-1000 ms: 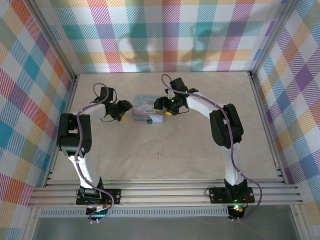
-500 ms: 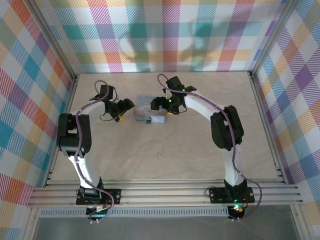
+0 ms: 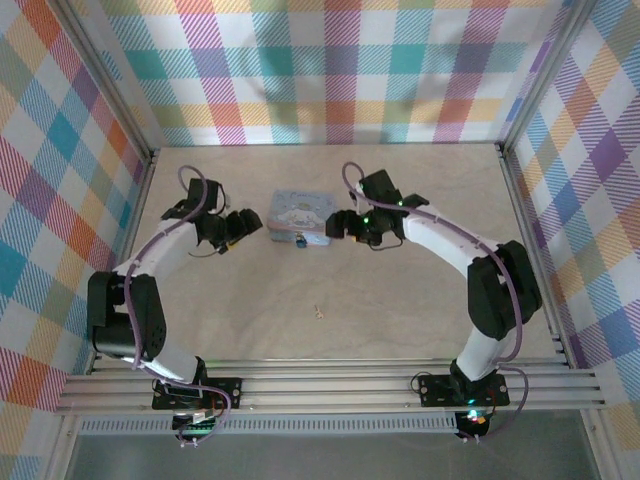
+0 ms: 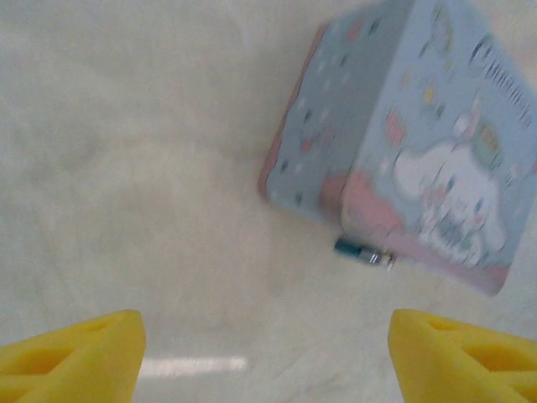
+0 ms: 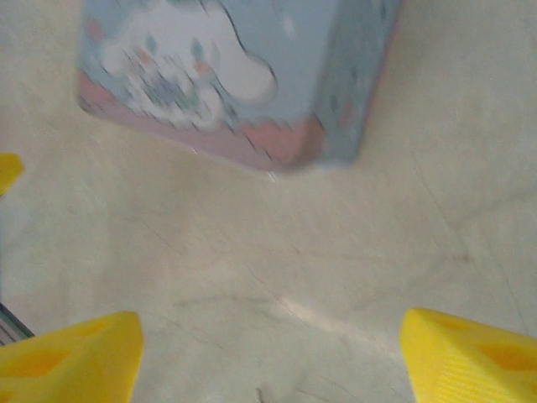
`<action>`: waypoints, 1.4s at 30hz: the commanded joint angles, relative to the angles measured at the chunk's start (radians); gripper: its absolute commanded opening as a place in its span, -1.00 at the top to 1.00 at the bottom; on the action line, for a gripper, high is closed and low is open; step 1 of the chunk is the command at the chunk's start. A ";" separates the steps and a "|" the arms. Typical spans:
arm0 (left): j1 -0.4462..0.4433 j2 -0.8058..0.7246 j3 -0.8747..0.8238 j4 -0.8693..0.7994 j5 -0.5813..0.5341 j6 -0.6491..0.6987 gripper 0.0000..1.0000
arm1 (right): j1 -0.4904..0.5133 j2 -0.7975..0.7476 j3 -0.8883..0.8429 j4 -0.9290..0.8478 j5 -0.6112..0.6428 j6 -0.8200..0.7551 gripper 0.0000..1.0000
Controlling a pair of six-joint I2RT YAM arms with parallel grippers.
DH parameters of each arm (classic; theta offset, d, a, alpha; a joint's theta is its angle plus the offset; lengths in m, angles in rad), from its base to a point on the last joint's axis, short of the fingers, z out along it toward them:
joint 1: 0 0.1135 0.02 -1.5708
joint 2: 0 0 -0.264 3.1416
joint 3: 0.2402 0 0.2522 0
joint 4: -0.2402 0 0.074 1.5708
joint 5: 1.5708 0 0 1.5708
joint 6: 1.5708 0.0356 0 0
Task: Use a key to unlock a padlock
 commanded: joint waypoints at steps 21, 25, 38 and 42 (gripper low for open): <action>-0.189 -0.169 -0.197 -0.078 -0.037 -0.056 -0.30 | 0.009 0.395 0.365 -0.003 0.029 -0.030 -0.01; -0.234 -0.173 -0.193 -0.085 -0.059 -0.072 -0.29 | -0.006 0.403 0.386 -0.006 0.003 -0.020 -0.01; -0.607 -0.102 -0.116 -0.180 -0.317 -0.286 -0.01 | -0.002 0.061 -0.106 0.182 -0.034 0.079 -0.07; -0.731 0.007 -0.039 -0.200 -0.361 -0.328 0.20 | 0.005 -0.021 -0.252 0.227 -0.030 0.113 -0.07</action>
